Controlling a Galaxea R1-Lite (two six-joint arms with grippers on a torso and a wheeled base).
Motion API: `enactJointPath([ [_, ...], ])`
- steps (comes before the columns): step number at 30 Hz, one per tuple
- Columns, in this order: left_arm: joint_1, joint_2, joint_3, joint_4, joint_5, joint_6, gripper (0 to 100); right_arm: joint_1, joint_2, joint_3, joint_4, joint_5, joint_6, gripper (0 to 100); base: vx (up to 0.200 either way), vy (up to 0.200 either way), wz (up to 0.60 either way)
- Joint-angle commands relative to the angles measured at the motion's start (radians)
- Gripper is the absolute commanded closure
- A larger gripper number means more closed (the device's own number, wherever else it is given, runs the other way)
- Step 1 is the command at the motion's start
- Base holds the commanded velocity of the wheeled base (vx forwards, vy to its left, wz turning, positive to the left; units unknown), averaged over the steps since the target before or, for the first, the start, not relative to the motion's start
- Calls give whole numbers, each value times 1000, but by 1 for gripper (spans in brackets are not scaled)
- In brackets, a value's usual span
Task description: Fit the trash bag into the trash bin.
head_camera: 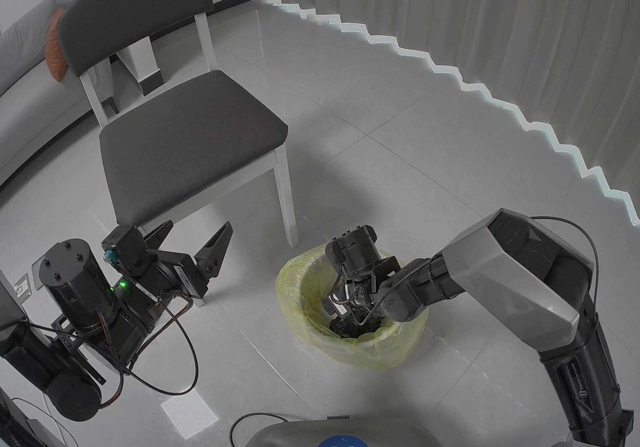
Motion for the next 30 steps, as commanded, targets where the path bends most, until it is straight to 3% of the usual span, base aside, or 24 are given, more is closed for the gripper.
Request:
enactJointPath([
  [1, 0, 3, 0, 0, -1, 0, 0, -22, -49, 28, 2, -3, 0, 0, 0, 0, 0],
  [9, -1, 3, 0, 0, -1, 0, 0, -54, -100, 158, 17, -18, -21, 0, 0, 0, 0],
  [23, -1, 6, 0, 0, -1, 0, 0, -76, -19, 143, 22, -17, -20, 0, 0, 0, 0],
  [30, -1, 11, 2, -2, -1, 0, 0, -73, -2, 108, 101, -12, -15, 0, 0, 0, 0],
])
